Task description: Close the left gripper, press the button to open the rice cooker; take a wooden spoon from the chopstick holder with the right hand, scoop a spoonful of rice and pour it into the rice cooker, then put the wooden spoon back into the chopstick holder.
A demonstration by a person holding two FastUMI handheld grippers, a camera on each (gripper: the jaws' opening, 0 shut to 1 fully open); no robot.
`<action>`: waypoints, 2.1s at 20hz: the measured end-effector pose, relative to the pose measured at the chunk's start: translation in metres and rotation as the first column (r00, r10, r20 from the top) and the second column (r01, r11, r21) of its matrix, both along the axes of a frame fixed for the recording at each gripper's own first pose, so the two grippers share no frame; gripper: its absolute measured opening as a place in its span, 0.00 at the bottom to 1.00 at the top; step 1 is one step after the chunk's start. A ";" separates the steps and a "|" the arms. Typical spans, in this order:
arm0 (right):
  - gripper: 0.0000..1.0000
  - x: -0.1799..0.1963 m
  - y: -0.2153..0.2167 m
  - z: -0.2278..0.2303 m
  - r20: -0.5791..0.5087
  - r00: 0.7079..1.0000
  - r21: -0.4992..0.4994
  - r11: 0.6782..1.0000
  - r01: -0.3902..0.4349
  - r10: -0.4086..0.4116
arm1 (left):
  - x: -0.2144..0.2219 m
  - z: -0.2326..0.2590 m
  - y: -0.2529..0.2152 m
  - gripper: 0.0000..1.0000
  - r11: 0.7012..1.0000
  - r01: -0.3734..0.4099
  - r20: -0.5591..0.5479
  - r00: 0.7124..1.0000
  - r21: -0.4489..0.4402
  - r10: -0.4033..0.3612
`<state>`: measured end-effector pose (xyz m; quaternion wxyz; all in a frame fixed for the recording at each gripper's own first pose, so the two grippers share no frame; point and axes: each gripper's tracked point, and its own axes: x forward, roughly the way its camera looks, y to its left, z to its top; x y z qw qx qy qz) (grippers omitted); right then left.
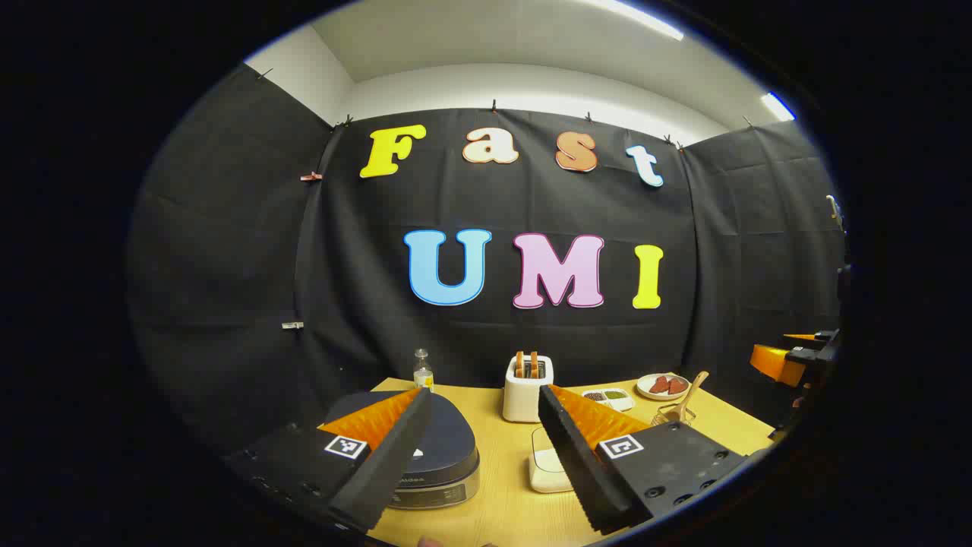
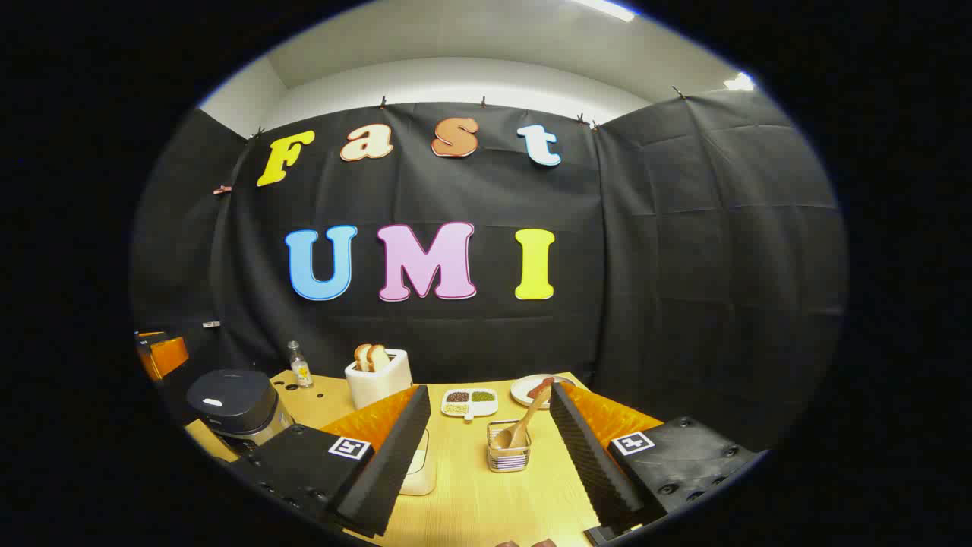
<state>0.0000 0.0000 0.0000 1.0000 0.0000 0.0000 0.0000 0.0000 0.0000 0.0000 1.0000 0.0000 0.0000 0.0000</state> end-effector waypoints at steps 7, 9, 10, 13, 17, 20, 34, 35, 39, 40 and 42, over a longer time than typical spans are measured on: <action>0.99 0.005 0.009 -0.004 -0.011 0.999 -0.016 0.998 -0.053 0.053 | 0.017 -0.003 -0.005 0.95 1.000 0.003 0.003 1.000 -0.004 -0.003; 0.99 0.006 0.006 -0.003 -0.010 0.999 -0.007 0.999 -0.048 0.048 | 0.019 -0.006 -0.005 0.95 1.000 0.001 -0.009 1.000 -0.020 -0.002; 0.99 0.006 0.003 -0.003 -0.012 0.999 -0.003 0.999 -0.041 0.041 | 0.020 -0.007 -0.005 0.95 1.000 -0.001 -0.013 1.000 -0.026 0.000; 0.99 0.009 -0.005 -0.007 -0.022 1.000 0.009 1.000 -0.018 0.018 | 0.024 -0.007 -0.005 0.95 1.000 -0.006 -0.015 1.000 -0.025 0.005; 0.99 0.011 -0.009 -0.008 -0.027 1.000 0.022 1.000 0.001 0.000 | 0.025 -0.009 -0.006 0.95 1.000 -0.002 -0.018 1.000 -0.018 0.002; 0.99 0.013 -0.009 -0.011 -0.032 0.999 0.018 1.000 0.007 -0.007 | 0.028 -0.011 -0.001 0.95 1.000 -0.011 -0.022 1.000 -0.014 0.011; 0.99 0.017 -0.008 -0.027 -0.078 0.996 0.046 0.998 0.051 -0.047 | 0.038 -0.014 0.076 0.66 0.991 -0.137 -0.090 0.987 -0.003 0.136; 0.99 0.017 -0.007 -0.029 -0.083 0.995 0.047 0.998 0.052 -0.048 | 0.041 -0.016 0.084 0.58 0.990 -0.142 -0.101 0.985 0.001 0.142; 0.99 0.014 -0.006 -0.030 -0.088 0.994 0.047 0.997 0.065 -0.061 | 0.050 -0.029 0.104 0.28 0.992 -0.123 -0.161 0.979 0.001 0.121; 0.99 0.013 -0.006 -0.031 -0.087 0.994 0.044 0.997 0.071 -0.066 | 0.050 -0.032 0.110 0.21 0.991 -0.133 -0.182 0.974 0.004 0.132; 0.99 0.010 -0.004 -0.031 -0.090 0.993 0.036 0.996 0.079 -0.076 | 0.056 -0.041 0.118 0.07 0.992 -0.129 -0.211 0.970 -0.015 0.123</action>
